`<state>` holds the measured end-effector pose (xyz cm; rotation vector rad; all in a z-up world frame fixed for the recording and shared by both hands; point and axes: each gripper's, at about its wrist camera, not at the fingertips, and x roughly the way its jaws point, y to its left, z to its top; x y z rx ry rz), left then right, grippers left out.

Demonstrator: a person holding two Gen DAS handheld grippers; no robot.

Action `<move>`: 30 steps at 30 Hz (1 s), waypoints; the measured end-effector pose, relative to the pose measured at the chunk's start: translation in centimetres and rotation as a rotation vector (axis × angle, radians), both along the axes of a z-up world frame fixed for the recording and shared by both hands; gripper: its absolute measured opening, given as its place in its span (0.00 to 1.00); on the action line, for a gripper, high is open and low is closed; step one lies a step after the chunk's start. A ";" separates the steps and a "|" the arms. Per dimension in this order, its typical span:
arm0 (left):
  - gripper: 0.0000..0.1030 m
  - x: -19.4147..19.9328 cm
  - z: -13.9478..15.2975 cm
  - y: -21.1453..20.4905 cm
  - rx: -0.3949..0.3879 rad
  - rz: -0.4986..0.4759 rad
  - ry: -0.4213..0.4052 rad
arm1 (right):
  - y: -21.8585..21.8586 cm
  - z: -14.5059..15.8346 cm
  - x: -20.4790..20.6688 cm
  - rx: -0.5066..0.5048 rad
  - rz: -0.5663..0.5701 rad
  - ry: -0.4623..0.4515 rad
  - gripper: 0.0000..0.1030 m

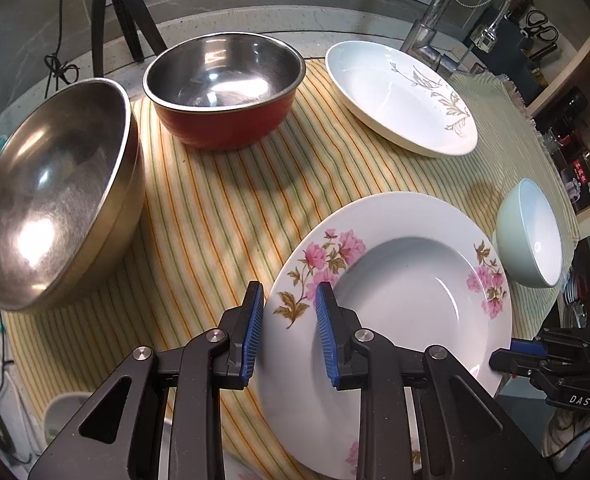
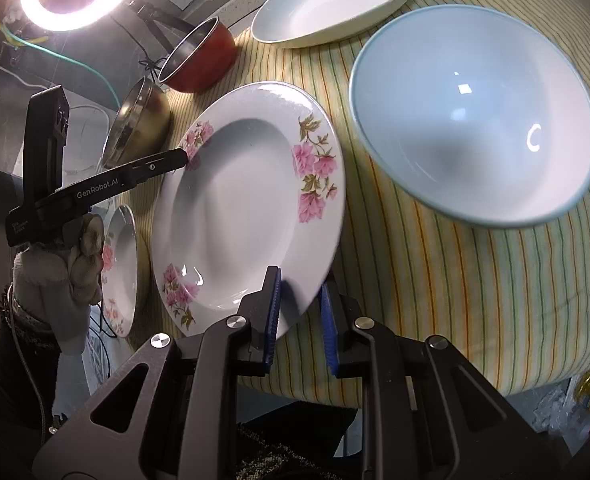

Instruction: Organize plates and bowls

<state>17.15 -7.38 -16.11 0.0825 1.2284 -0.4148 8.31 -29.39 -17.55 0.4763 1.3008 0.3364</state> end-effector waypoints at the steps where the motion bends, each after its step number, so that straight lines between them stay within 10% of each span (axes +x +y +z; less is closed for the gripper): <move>1: 0.24 -0.3 0.0 0.0 -0.001 0.003 -0.001 | 0.0 0.0 -0.2 0.001 0.003 0.001 0.19; 30: 0.24 -2.3 0.3 -0.3 -0.023 0.045 0.006 | 1.3 -0.3 -1.2 -0.059 0.069 0.001 0.26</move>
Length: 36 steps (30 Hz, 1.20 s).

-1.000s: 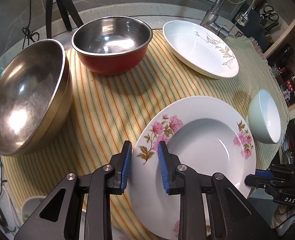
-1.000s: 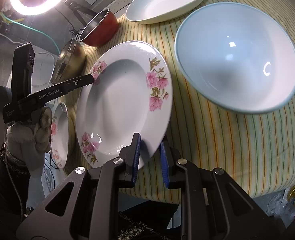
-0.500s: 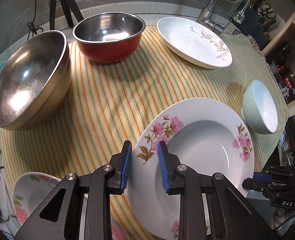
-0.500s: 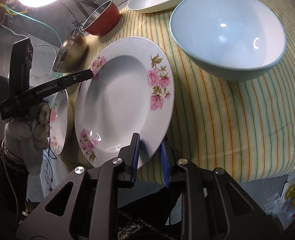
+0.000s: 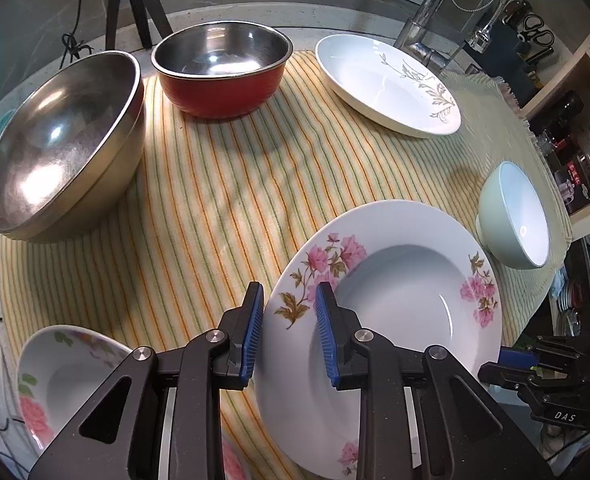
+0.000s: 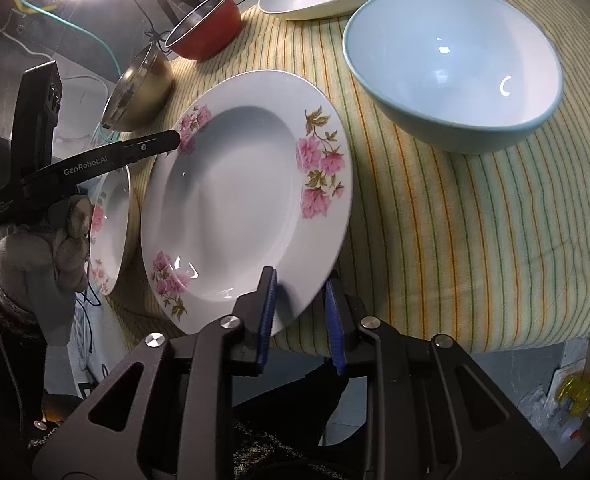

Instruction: Organize plates and bowls

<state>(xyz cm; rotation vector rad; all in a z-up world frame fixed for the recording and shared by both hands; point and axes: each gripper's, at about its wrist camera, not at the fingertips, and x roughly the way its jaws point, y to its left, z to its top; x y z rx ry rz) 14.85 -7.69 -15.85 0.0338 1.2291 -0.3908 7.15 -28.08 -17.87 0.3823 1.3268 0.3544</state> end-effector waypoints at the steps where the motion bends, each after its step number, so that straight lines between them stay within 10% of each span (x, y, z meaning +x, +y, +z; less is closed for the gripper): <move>1: 0.24 0.0 0.1 0.1 -0.005 0.005 0.001 | 0.0 0.1 0.0 -0.002 -0.001 -0.005 0.30; 6: 0.48 -0.3 0.9 0.3 -0.025 0.024 -0.018 | -0.5 1.4 -0.3 -0.036 -0.011 -0.053 0.60; 13: 0.57 -0.8 3.0 1.3 -0.066 0.069 -0.060 | -0.5 3.8 -0.6 -0.062 0.010 -0.127 0.73; 36: 0.57 -9.6 6.5 16.5 -0.204 0.555 -0.187 | 9.0 8.3 3.4 -0.062 0.304 -0.285 0.76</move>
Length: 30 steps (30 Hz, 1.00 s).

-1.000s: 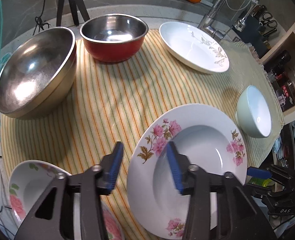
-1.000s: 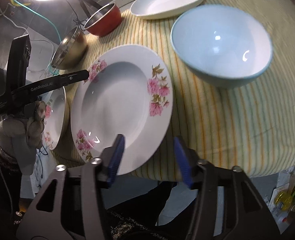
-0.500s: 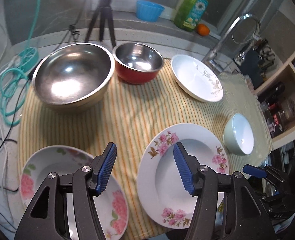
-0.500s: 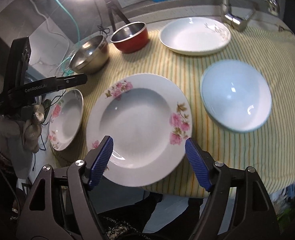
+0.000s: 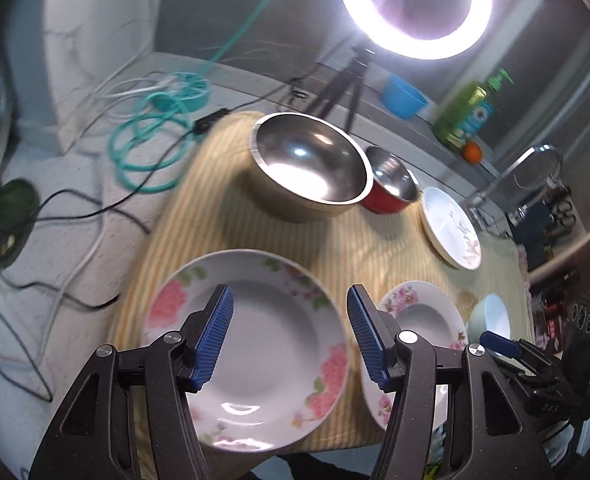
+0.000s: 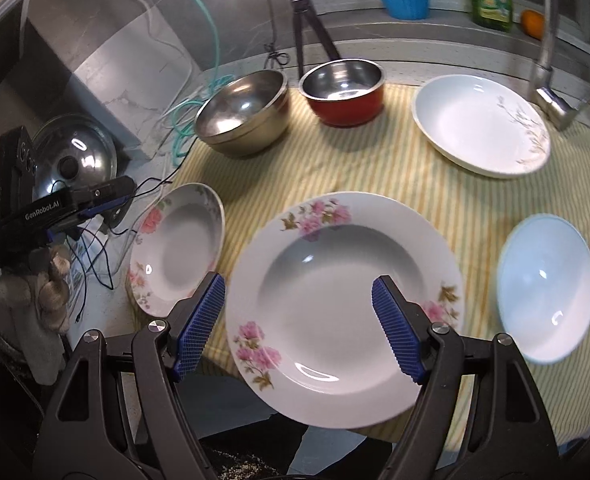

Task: Organize plates and bowls
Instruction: 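Grasp the rose-patterned plate rim with the left gripper and lift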

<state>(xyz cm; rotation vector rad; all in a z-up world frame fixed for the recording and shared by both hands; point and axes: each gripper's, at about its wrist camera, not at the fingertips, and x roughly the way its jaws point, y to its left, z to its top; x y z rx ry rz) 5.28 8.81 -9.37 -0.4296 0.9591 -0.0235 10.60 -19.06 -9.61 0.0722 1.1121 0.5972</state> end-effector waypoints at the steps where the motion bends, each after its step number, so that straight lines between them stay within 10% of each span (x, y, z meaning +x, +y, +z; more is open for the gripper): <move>1: 0.57 -0.6 -0.2 0.7 -0.005 0.026 0.001 | 0.6 0.0 0.2 0.002 0.019 0.000 0.76; 14: 0.54 -5.9 -3.8 5.8 -0.050 0.231 0.037 | 7.2 -1.3 2.8 0.029 0.163 0.031 0.75; 30: 0.32 -6.2 -7.2 6.6 -0.153 0.239 0.095 | 13.1 -6.0 5.3 -0.006 0.245 0.153 0.32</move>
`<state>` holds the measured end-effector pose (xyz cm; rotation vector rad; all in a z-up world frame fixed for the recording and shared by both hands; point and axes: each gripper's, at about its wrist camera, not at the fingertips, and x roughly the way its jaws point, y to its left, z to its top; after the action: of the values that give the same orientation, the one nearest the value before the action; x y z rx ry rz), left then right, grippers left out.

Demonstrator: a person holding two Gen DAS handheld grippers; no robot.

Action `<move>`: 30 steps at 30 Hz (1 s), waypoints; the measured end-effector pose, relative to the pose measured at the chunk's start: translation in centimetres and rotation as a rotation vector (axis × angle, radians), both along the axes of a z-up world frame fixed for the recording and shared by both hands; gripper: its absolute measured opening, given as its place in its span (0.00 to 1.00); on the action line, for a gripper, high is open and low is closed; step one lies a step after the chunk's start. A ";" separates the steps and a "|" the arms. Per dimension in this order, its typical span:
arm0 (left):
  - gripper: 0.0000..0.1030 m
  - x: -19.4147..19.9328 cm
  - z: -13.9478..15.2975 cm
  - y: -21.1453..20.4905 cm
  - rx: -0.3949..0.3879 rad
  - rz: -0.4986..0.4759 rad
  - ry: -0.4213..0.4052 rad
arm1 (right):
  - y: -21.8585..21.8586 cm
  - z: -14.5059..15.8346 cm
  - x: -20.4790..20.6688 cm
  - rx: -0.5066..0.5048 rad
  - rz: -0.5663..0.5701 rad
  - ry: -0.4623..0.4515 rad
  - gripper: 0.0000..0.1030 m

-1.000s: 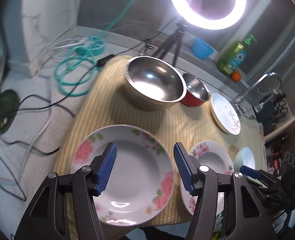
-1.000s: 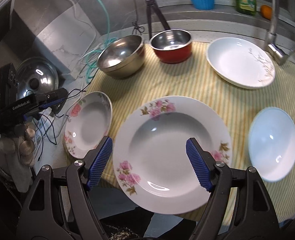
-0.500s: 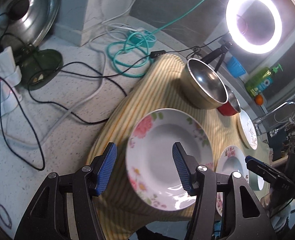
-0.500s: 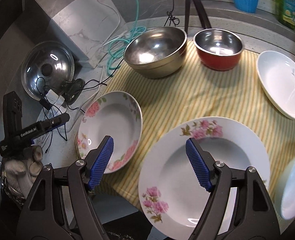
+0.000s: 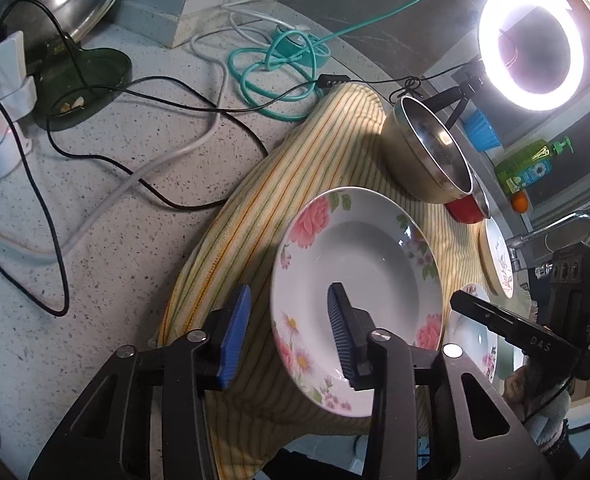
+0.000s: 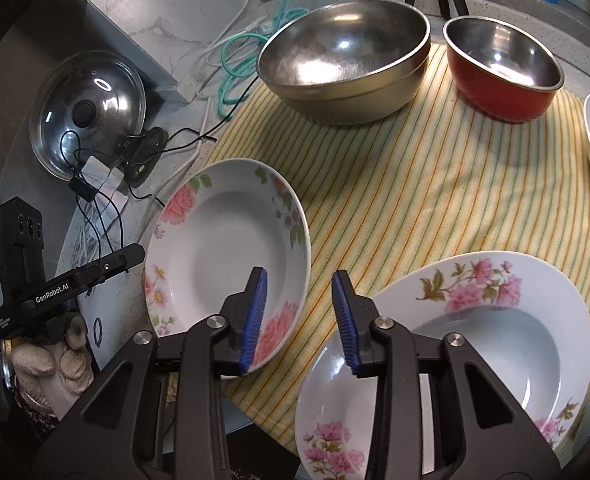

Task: Organize plates and bowls
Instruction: 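Grasp the rose-patterned plate rim with the left gripper and lift, then carry the rose-patterned plate over the pink-flowered plate and lower it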

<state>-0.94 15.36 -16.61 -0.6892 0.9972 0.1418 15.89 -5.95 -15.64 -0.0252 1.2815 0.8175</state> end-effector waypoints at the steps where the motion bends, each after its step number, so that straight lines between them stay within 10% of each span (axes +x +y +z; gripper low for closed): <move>1: 0.30 0.1 -0.1 0.0 -0.002 -0.002 0.003 | 0.1 -0.2 0.1 -0.001 -0.002 0.007 0.31; 30: 0.16 1.1 -0.9 -0.2 -0.005 -0.044 0.038 | 2.0 -2.2 0.9 -0.038 0.015 0.047 0.11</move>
<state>0.14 15.18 -17.54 -0.6708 1.0489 0.1144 16.77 -3.96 -17.86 -0.0464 1.3424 0.8103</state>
